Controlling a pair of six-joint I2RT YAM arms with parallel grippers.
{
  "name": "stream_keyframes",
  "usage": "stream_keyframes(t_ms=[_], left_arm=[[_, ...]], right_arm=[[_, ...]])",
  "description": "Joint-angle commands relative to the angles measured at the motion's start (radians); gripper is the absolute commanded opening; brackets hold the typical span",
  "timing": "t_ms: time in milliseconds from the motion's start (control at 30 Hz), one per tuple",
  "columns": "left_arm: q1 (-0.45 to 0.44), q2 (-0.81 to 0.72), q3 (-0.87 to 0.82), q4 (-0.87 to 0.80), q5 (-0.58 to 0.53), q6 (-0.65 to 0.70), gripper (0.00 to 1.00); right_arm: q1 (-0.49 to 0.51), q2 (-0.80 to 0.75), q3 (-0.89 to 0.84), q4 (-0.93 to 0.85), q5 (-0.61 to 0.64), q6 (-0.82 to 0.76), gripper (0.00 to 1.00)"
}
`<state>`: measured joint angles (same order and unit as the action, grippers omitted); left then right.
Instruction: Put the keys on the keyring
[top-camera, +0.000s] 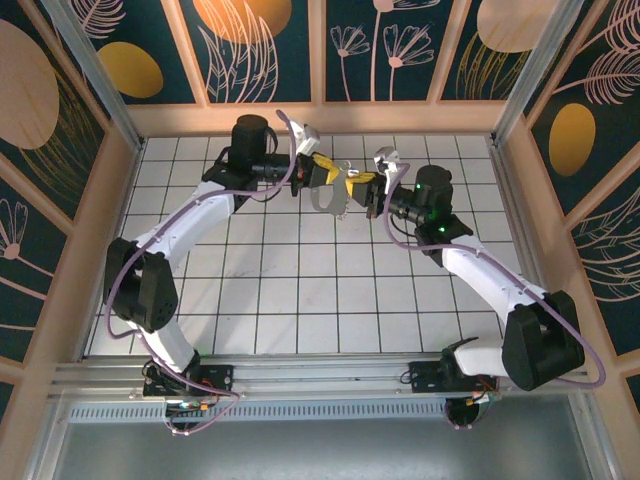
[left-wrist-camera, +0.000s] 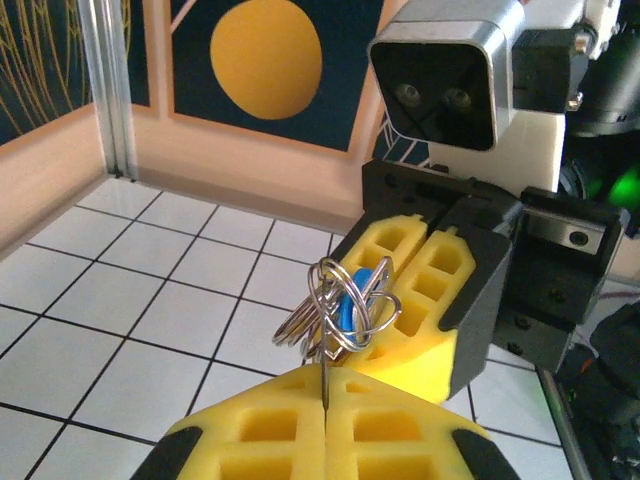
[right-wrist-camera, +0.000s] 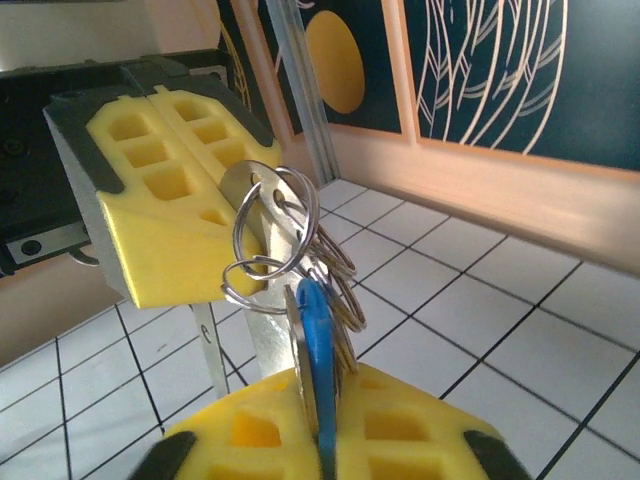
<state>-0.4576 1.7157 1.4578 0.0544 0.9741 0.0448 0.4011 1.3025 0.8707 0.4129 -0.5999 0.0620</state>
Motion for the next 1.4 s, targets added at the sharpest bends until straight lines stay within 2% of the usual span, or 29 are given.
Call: stream_keyframes(t_ms=[0, 167, 267, 400, 467, 500, 567, 667, 800, 900, 967, 1367], left_arm=[[0.003, -0.06, -0.021, 0.175, -0.097, -0.031, 0.0], [-0.001, -0.074, -0.042, 0.195, -0.129, -0.034, 0.0], [-0.003, -0.074, -0.043, 0.196, -0.125, -0.036, 0.0], [-0.006, -0.074, -0.042, 0.194, -0.118, -0.035, 0.0], [-0.006, -0.074, -0.042, 0.193, -0.118, -0.034, 0.0], [-0.007, -0.074, -0.043, 0.194, -0.117, -0.035, 0.0], [-0.007, -0.074, -0.042, 0.193, -0.118, -0.033, 0.0], [-0.009, -0.076, -0.042, 0.194, -0.124, -0.033, 0.0], [-0.011, -0.076, -0.043, 0.202, -0.132, -0.042, 0.0], [-0.018, -0.077, -0.043, 0.211, -0.138, -0.045, 0.0], [-0.022, -0.079, -0.045, 0.212, -0.14, -0.046, 0.0], [-0.055, -0.09, -0.063, 0.212, -0.184, -0.04, 0.0]], right_arm=[[-0.003, -0.026, 0.014, 0.018, 0.018, 0.044, 0.0], [-0.004, -0.026, 0.014, 0.018, 0.018, 0.048, 0.1], [-0.002, -0.028, 0.013, 0.021, 0.009, 0.051, 0.27], [-0.002, -0.029, 0.012, 0.018, 0.012, 0.051, 0.19], [-0.002, -0.028, 0.013, 0.02, 0.011, 0.051, 0.04], [-0.001, -0.027, 0.014, 0.02, 0.011, 0.053, 0.01], [-0.001, -0.025, 0.014, 0.023, 0.011, 0.053, 0.0], [-0.002, -0.025, 0.006, 0.036, 0.012, 0.06, 0.16], [-0.002, -0.031, -0.024, 0.083, 0.002, 0.089, 0.2], [-0.001, -0.034, -0.058, 0.144, 0.007, 0.121, 0.33], [-0.002, -0.029, -0.075, 0.186, 0.006, 0.144, 0.39], [0.021, 0.031, -0.044, 0.269, 0.034, 0.176, 0.42]])
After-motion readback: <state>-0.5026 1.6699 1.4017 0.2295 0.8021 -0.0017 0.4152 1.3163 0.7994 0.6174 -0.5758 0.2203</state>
